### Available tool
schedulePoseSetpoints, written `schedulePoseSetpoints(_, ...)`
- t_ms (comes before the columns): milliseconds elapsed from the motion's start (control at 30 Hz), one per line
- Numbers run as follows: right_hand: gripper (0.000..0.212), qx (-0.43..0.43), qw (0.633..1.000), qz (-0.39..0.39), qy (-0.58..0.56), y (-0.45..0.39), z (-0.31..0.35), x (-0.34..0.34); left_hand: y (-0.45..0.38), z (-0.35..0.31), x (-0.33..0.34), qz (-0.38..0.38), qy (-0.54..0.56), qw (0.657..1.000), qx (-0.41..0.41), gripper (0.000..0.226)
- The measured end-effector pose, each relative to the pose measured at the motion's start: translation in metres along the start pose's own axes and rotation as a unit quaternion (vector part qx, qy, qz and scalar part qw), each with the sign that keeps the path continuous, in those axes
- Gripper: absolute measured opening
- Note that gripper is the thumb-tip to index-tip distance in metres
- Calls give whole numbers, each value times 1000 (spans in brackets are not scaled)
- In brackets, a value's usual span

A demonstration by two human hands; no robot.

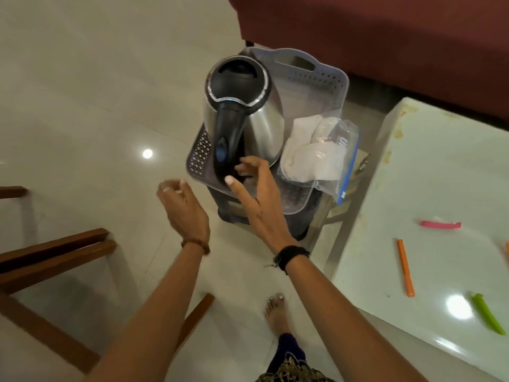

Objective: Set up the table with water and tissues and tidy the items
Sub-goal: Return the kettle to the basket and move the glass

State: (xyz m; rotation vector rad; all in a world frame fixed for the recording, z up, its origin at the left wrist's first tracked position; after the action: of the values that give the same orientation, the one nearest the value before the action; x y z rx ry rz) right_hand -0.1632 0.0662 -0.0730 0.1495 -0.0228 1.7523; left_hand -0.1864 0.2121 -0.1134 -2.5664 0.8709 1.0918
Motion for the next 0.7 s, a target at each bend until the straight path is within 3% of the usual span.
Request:
schedulePoseSetpoints(67, 25, -13, 998, -53, 23, 21, -2, -40, 55, 3, -2, -26, 0, 999, 22, 8)
schedulePoseSetpoints(133, 23, -7, 995, -97, 37, 46, -3, -84, 115, -3, 8, 48, 29, 997, 56, 7)
schedulePoseSetpoints(233, 37, 3, 984, -162, 79, 92, 1, -169, 204, -24, 36, 190, 58, 978, 64, 9)
schedulePoseSetpoints(433, 47, 42, 956, -254, 140, 191, 14, -340, 361, -95, 105, 416, 49, 896, 149, 10)
schedulePoseSetpoints(700, 49, 74, 917, -347, 182, 302, 24, -524, 511, -140, 176, 530, 46, 829, 171, 21)
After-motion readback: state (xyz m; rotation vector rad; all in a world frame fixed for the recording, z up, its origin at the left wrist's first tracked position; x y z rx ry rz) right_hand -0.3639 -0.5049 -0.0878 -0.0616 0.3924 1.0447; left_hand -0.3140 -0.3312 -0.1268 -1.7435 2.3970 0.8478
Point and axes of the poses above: each hand's wrist, its own y-axis away from the middle knuckle, its own x-axis out of the palm, z = x × y, the point moved 3 cm from there along -y, towards the middle knuckle, and after that the axes turned 10 degrees about -y, right-handed, at the moved point
